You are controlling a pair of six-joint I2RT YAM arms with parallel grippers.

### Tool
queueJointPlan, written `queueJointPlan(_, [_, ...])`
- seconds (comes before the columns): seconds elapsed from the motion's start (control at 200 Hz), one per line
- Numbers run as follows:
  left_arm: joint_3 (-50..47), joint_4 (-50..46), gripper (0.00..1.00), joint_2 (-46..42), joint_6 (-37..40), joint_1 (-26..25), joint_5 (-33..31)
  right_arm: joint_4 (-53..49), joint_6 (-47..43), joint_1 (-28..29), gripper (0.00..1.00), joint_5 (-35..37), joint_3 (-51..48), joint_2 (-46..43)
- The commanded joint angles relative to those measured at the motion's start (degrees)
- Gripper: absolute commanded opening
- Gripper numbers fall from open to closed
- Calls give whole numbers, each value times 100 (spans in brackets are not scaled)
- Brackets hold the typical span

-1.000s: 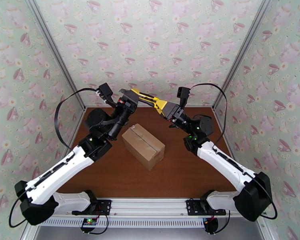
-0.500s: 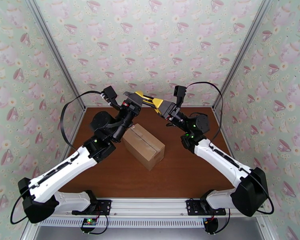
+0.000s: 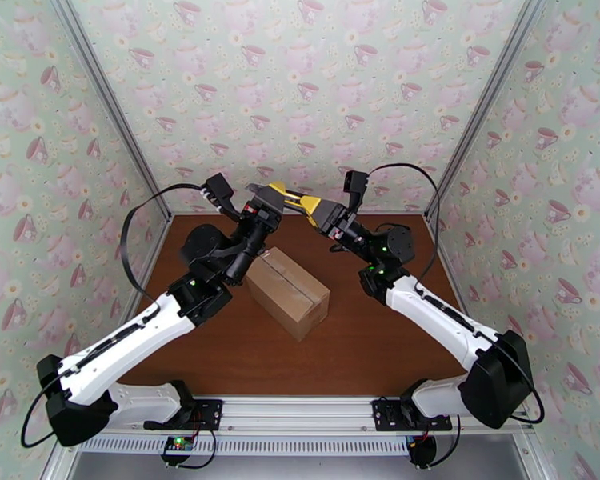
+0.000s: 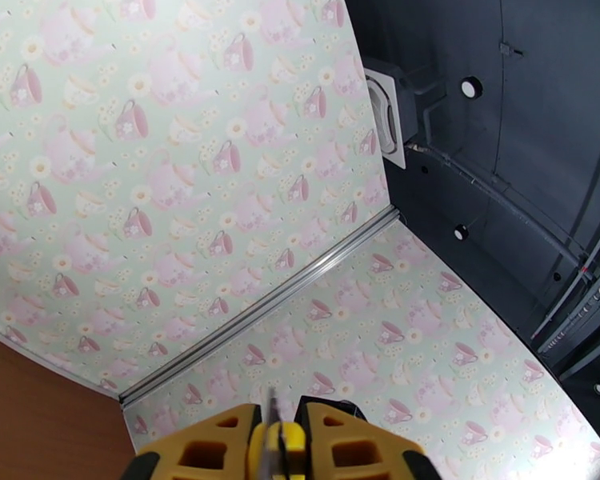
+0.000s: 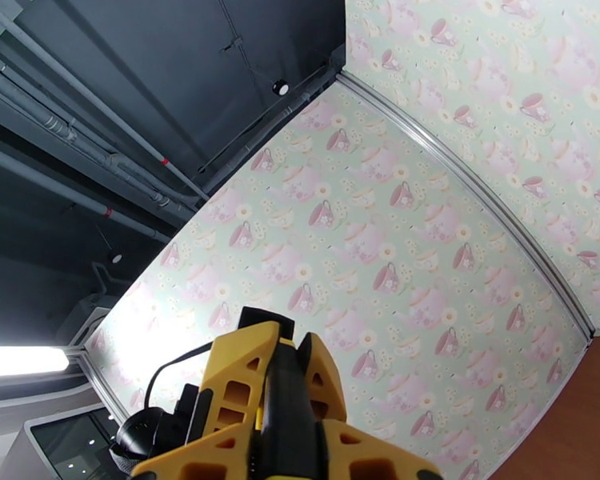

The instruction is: Unpack the express box

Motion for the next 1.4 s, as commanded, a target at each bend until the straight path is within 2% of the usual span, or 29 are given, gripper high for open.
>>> queueJointPlan(0.0, [-127,-47,0,-63,120,-16,-145,-182,-253,34,5,30,236,14])
queueJointPlan(0.08, [-182,-84,0,-104,111,-11,-178,-372,-376,38,0,39,240,-39])
queueJointPlan(0.215, [-253,-352,0,-223,75,-10,-265,-784,-672,36,0,167,164,-212])
queueJointPlan(0.431, [-502,-915,36,-517,-38,-14,-300,-1883,-1385,113,0,733,6,-584])
queueJointPlan(0.566, [-670,-1302,51,-710,-91,-4,-323,-2068,-1427,169,0,1025,-41,-543])
queueJointPlan(0.701, [-883,-1522,59,-946,-133,-1,-353,-2200,-1357,189,0,1352,-68,-450])
queueJointPlan(1.007, [-1344,-2501,62,-1583,-300,-1,-389,-3015,-1674,191,0,2570,-42,-378])
queueJointPlan(1.237, [-1673,-3723,63,-2101,-306,85,-484,-3979,-2555,193,0,3143,265,-576])
queueJointPlan(1.397, [-1782,-4293,65,-1887,-398,451,160,-4855,-3296,185,0,3668,464,-931])
